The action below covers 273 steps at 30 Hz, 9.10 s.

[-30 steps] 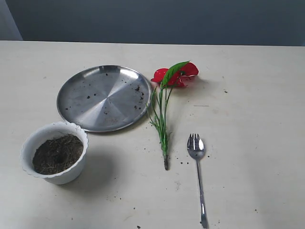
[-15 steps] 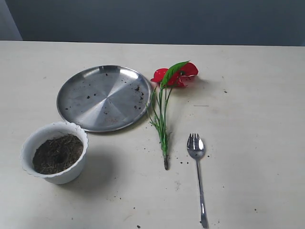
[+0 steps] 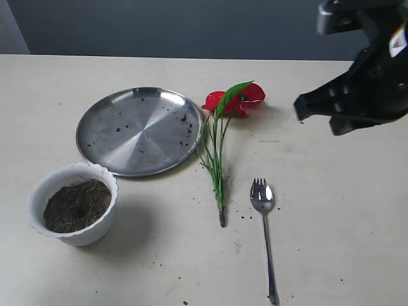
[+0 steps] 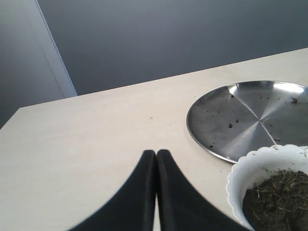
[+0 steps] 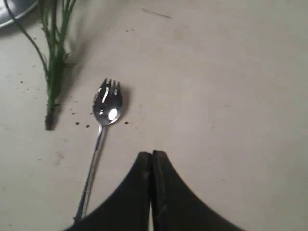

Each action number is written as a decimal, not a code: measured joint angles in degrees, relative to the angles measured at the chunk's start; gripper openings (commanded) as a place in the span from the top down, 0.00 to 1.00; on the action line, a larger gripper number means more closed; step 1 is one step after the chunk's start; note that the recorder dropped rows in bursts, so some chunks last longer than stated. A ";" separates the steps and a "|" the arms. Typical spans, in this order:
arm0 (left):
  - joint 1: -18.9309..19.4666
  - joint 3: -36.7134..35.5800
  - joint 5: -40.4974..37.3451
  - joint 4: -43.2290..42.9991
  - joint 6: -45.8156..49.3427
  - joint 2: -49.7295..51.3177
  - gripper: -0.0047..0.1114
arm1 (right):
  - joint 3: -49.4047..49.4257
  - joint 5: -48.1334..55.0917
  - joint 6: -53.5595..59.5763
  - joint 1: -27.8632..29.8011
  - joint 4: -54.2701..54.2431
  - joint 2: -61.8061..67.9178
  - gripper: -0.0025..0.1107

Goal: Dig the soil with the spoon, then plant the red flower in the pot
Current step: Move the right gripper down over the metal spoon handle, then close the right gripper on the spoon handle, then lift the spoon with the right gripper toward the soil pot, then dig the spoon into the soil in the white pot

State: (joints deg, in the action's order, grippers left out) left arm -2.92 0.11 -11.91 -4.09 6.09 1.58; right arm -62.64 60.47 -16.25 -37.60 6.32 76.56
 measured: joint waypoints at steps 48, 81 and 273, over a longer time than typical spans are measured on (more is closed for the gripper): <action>0.00 0.00 0.00 0.00 0.00 0.00 0.96 | 18.11 -28.29 -20.46 -14.98 -4.27 22.02 0.51; 0.00 0.00 0.00 0.00 0.00 0.00 0.96 | 18.11 -29.12 -23.51 -15.07 0.59 22.02 0.51; 0.00 0.00 0.00 0.00 0.00 0.00 0.96 | -14.62 -16.49 44.28 -41.24 93.33 41.30 0.98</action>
State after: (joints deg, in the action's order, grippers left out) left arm -2.92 0.11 -11.91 -4.09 6.09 1.58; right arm -77.27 43.98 28.04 -78.83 99.65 117.86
